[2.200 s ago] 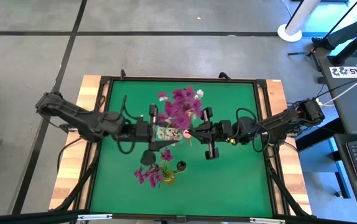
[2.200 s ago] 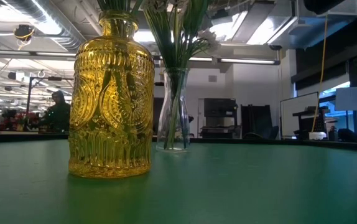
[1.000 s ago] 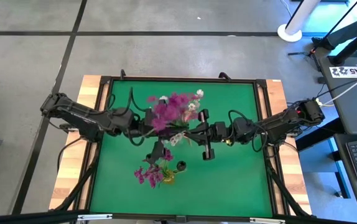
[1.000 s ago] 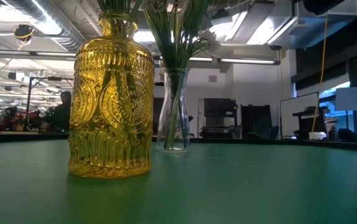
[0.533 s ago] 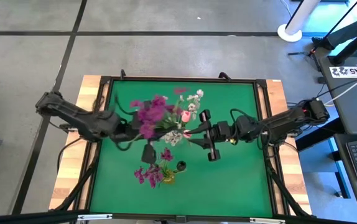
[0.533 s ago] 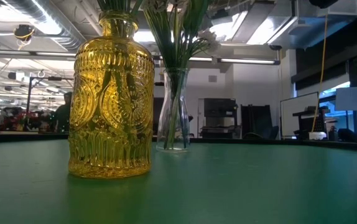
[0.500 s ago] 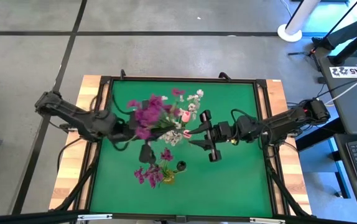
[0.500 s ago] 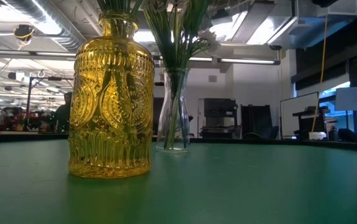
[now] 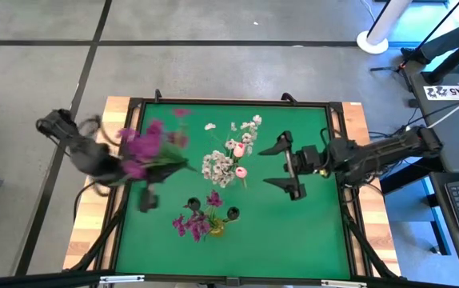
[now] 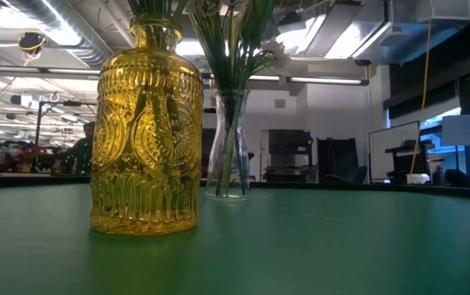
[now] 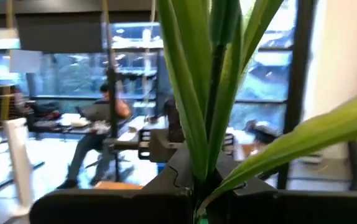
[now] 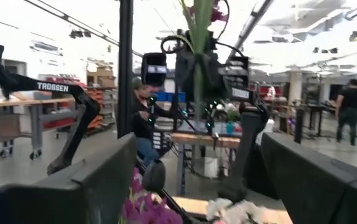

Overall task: Sort flowers into vase by color
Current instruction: Put the purple flower into the yellow vase

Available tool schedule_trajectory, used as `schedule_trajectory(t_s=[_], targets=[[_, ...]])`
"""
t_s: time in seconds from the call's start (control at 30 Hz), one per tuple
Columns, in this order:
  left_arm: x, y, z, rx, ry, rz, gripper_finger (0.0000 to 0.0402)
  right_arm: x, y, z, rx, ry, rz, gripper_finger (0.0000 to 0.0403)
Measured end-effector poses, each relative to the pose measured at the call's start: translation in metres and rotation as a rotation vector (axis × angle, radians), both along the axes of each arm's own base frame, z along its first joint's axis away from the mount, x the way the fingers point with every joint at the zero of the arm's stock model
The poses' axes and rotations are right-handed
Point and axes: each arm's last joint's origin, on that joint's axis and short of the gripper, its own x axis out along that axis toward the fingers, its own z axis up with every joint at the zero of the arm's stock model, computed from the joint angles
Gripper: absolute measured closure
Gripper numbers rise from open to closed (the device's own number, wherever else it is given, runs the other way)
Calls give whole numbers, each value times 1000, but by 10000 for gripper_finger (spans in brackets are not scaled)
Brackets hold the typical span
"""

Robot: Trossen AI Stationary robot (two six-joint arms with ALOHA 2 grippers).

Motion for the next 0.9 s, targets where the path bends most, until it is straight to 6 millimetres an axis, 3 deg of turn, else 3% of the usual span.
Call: schedule_trajectory(t_s=[0.1,0.2,0.5,0.63,0.9], targets=[[-26,-2,7,-39,-4,-80,397,-10,-3,3,-1,48,-25,59],[-40,-7,1,-84,67,-155,398,-14,-5,-1,9,130,-45,59],[-34,-49,-27,-73,229,-346,398,-14,-7,-9,20,224,-118,58],[-37,-59,-27,-27,225,-311,398,-14,-7,-9,20,224,-118,58],[-52,-61,-11,43,186,-122,398,-13,-7,-12,14,258,-119,58]])
